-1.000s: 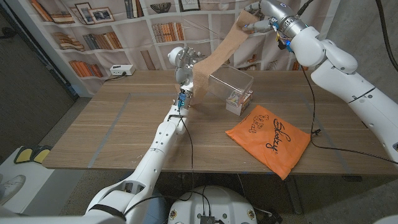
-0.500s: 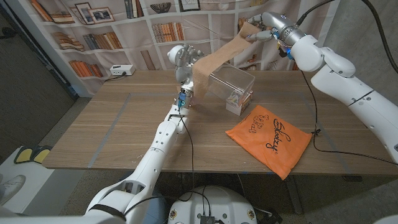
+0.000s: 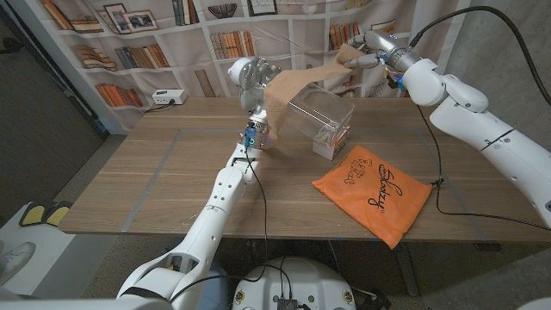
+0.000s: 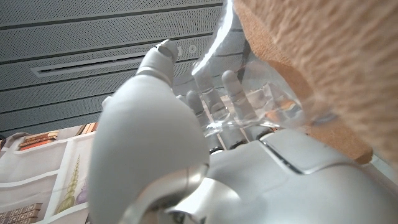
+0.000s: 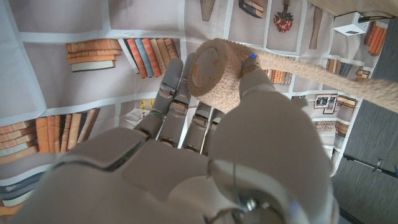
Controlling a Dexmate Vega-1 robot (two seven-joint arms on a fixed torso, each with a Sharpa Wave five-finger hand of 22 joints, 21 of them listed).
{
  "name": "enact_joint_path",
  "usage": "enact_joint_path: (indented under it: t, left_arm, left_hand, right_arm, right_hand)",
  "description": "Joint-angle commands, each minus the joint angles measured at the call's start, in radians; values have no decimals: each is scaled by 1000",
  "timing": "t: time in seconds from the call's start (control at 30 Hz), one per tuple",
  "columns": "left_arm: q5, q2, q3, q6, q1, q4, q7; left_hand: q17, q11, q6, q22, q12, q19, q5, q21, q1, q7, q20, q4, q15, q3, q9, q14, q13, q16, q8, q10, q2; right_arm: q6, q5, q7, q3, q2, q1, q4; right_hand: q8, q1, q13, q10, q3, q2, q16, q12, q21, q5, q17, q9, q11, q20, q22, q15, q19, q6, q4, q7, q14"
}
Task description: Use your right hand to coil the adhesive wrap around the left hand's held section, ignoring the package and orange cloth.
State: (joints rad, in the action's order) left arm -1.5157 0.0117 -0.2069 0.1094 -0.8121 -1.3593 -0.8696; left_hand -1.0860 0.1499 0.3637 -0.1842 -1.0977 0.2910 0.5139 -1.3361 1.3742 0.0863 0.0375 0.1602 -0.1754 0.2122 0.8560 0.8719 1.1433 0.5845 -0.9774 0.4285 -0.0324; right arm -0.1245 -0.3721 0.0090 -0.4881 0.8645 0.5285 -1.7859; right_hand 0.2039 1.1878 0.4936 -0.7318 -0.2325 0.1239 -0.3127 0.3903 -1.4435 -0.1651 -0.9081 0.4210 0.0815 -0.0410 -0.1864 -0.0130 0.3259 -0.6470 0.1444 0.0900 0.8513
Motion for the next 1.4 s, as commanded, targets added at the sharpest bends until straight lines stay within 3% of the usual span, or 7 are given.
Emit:
enact_joint_path:
  t: [0.03,0.37,0.83,1.17,1.4]
  left_arm:
    - [-14,-18,27,-47,27,7,-11]
    - [-28,-30,32,-45,33,-6,8]
    - [-51,-31,37,-31,28,-41,-17]
    - [-51,-41,47,-64,31,-47,6]
    - [-38,-54,51,-101,29,-43,44]
  left_hand:
    - [1,-2,12,-1,0,-2,-1,-8,87,1,2,-1,-45,0,1,59,7,-3,-5,6,-93]
    - [0,-3,21,-1,2,-5,-1,-7,87,3,4,-1,-43,1,-5,58,7,-6,-7,4,-94]
    - [1,-2,20,-1,5,-7,-3,-8,90,3,5,0,-42,3,-6,55,6,-11,-11,3,-96]
    - [-7,1,31,-1,9,-11,-2,-8,91,4,6,0,-42,6,-16,52,1,-12,-13,4,-97]
    - [-5,-1,38,-1,10,-13,-3,-7,91,4,9,0,-41,6,-20,53,-1,-14,-15,8,-96]
  right_arm:
    - [14,36,7,-6,35,73,-27]
    - [33,78,13,8,48,122,-57]
    - [50,78,52,-33,35,130,-50]
    - [58,84,73,-46,35,155,-65]
    - [82,106,120,-53,59,187,-113]
  right_hand:
    - [4,-3,76,-123,-130,21,4,19,-9,-8,-3,5,117,-149,-3,-226,-8,-96,4,93,90]
    - [4,-4,75,-123,-131,20,6,17,-12,-8,-5,6,116,-148,-2,-226,-9,-97,4,92,92]
    - [3,-4,77,-124,-133,20,10,17,-14,-8,-5,7,116,-148,-1,-226,-11,-97,5,92,95]
    - [4,-5,76,-125,-135,19,12,15,-16,-8,-7,7,114,-148,-1,-226,-12,-98,5,91,96]
    - [3,-4,78,-127,-136,19,14,16,-17,-8,-8,8,116,-147,-1,-226,-13,-99,5,90,96]
